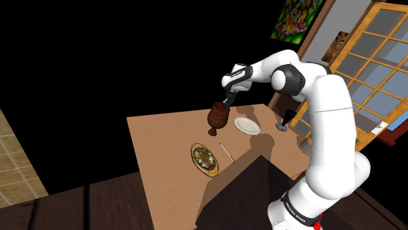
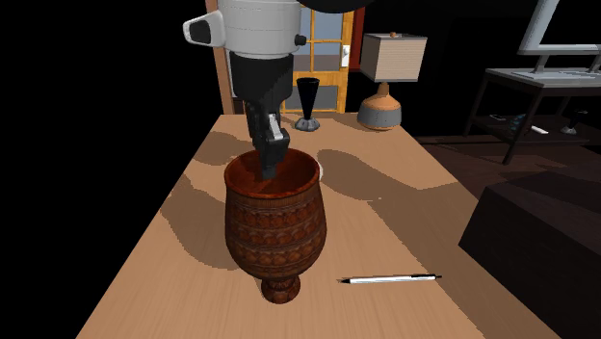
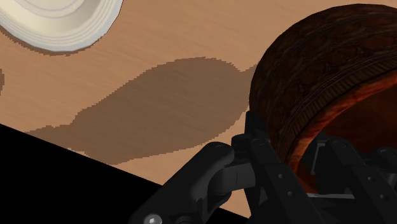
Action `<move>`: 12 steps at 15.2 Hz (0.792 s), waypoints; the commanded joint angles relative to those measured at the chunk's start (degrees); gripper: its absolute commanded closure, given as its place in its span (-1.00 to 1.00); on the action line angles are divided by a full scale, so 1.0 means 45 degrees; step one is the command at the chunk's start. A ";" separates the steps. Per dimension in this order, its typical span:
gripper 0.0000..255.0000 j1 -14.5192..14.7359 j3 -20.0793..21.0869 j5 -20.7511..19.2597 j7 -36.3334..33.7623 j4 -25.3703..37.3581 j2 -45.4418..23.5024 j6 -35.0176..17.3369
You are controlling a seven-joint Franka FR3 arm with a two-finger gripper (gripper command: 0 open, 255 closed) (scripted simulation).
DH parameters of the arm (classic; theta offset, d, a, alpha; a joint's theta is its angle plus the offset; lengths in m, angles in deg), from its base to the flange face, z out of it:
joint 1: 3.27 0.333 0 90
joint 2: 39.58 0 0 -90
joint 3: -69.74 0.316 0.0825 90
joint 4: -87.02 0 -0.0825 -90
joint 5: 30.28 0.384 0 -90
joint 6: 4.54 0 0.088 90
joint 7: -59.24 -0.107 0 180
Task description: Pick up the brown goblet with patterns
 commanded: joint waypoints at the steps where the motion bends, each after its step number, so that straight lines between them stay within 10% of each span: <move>1: 1.00 0.0012 -0.0019 -0.0020 -0.0004 -0.0006 0.0099 0.0106; 12: 1.00 0.0147 -0.0222 -0.0263 -0.0072 0.0174 0.1195 0.1370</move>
